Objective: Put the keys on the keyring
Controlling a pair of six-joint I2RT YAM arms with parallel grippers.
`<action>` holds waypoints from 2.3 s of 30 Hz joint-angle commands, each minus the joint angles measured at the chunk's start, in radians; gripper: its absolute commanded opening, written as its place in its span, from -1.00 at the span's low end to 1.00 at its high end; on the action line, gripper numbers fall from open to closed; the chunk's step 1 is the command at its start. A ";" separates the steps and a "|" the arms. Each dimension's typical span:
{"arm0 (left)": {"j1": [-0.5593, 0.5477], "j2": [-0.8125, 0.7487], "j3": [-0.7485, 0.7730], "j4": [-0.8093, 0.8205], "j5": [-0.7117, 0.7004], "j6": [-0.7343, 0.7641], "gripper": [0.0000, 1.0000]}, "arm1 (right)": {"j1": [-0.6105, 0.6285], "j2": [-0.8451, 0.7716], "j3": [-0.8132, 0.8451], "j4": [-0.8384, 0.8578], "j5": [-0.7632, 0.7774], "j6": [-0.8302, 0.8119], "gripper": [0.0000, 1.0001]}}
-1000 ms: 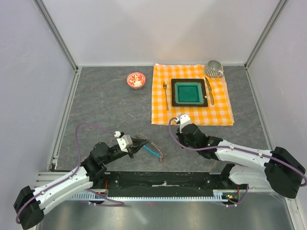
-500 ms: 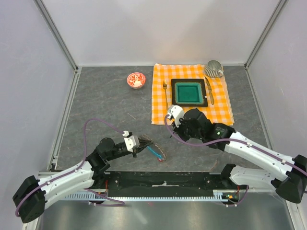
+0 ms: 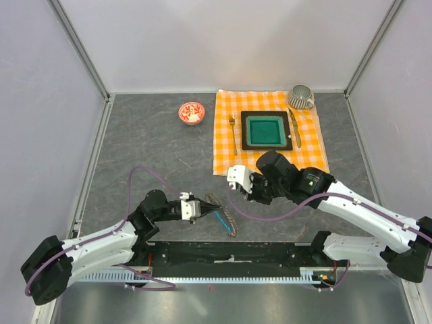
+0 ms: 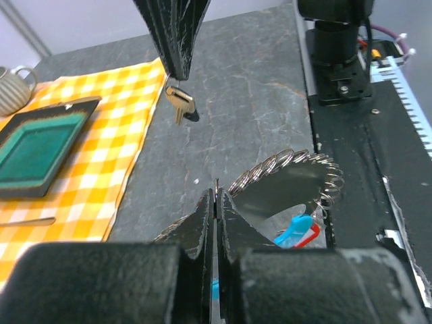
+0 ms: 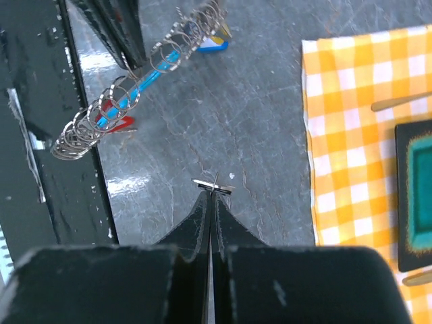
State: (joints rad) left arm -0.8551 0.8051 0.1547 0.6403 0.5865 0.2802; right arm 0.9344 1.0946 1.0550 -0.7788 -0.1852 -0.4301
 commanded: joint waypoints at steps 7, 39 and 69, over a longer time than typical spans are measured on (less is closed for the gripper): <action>-0.002 0.083 0.118 0.137 0.150 0.086 -0.96 | 0.092 -0.022 -0.018 0.055 -0.074 -0.108 -1.00; -0.002 0.198 0.140 0.308 0.131 -0.010 -0.96 | 0.132 -0.078 -0.092 0.167 -0.086 -0.105 -1.00; -0.001 0.236 0.157 0.303 0.168 -0.018 -0.96 | 0.133 -0.093 -0.107 0.197 -0.083 -0.105 -1.00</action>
State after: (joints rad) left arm -0.8551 1.0370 0.2646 0.8486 0.7250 0.2779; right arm 1.0584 1.0214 0.9554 -0.6289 -0.2504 -0.5220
